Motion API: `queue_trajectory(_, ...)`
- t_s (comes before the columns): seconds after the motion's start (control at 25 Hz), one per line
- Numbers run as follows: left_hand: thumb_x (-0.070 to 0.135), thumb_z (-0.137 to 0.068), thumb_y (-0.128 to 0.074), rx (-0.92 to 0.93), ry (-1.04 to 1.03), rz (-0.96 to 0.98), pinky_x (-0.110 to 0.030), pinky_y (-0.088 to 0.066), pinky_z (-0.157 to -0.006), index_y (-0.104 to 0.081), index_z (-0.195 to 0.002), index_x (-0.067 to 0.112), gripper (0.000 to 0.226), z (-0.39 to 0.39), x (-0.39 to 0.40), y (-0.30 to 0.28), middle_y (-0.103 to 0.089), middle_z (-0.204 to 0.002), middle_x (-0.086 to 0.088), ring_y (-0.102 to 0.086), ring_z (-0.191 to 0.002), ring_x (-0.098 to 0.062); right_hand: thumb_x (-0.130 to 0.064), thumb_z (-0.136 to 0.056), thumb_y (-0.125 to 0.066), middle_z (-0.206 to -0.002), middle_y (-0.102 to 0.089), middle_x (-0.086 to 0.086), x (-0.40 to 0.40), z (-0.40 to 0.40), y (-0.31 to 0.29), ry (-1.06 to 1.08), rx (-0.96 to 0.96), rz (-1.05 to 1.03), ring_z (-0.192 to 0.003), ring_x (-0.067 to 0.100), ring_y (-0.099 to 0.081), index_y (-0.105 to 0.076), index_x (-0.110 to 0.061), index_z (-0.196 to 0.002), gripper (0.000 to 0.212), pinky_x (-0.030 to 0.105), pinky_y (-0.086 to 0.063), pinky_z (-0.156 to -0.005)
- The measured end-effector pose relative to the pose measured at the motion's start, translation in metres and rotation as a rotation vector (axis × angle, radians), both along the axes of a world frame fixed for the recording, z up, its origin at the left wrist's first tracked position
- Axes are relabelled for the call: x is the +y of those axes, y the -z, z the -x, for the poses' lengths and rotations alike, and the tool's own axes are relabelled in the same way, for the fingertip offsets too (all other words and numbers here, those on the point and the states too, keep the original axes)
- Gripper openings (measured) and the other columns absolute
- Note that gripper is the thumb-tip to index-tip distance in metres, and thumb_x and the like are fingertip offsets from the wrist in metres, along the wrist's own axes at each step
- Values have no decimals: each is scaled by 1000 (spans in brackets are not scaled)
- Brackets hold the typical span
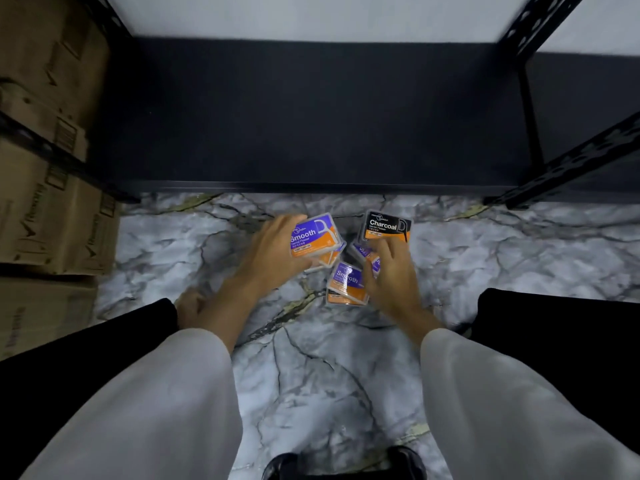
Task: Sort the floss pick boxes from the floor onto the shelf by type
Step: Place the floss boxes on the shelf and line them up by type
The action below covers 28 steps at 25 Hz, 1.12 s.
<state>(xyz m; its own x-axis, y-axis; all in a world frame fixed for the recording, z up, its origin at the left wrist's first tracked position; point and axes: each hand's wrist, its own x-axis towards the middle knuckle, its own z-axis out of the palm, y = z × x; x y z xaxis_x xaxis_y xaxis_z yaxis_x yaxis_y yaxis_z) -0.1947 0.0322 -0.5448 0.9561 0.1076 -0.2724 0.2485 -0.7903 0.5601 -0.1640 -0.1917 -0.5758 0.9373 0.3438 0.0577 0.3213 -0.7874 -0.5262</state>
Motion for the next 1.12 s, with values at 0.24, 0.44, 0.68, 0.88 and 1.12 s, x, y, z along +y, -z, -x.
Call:
queue_trajectory(0.24, 48, -72, -76, -3, -22, 37, -41, -46, -92, -42, -136, 19, 78, -1, -3, 6, -52, -124, -2, -50, -109, -18, -33, -77, -66, -148, -35, 11, -6, -46, -5, 7, 96, 292, -140, 30, -26, -30, -8, -143, 79, 47, -18, -115)
queue_trajectory(0.44, 44, -72, -78, -7, -41, 88, -41, -50, -89, -43, -136, 19, 77, -1, -4, 2, -50, -123, 1, -53, -106, -14, -28, -79, -71, -140, -42, 10, -13, -62, -5, -51, 199, 308, -131, 26, -34, -33, -9, -141, 75, 37, -19, -111)
queue_trajectory(0.68, 26, -71, -81, -82, -95, 135, -35, -53, -83, -45, -131, 20, 70, 1, -3, -28, -48, -121, 4, -55, -103, -14, -31, -70, -81, -125, -45, 6, -9, -61, -46, 12, 239, 7, -114, 22, -45, -43, -13, -130, 74, 38, -43, -98)
queue_trajectory(0.88, 25, -72, -79, -232, -98, 131, -34, -52, -83, -46, -128, 22, 65, 7, -2, -105, -45, -117, 8, -55, -100, -12, -26, -70, -79, -124, -43, 4, -4, -50, -129, 0, 86, -184, -117, 20, -40, -44, -14, -129, 70, 39, -42, -99)
queue_trajectory(1.12, 25, -71, -79, -529, -111, 75, -22, -45, -85, -48, -127, 24, 64, 14, 13, -240, -47, -120, 13, -54, -100, -4, -31, -67, -82, -122, -44, -4, 5, -40, -267, -48, -201, -394, -113, 10, -38, -48, -19, -128, 71, 25, -35, -100)
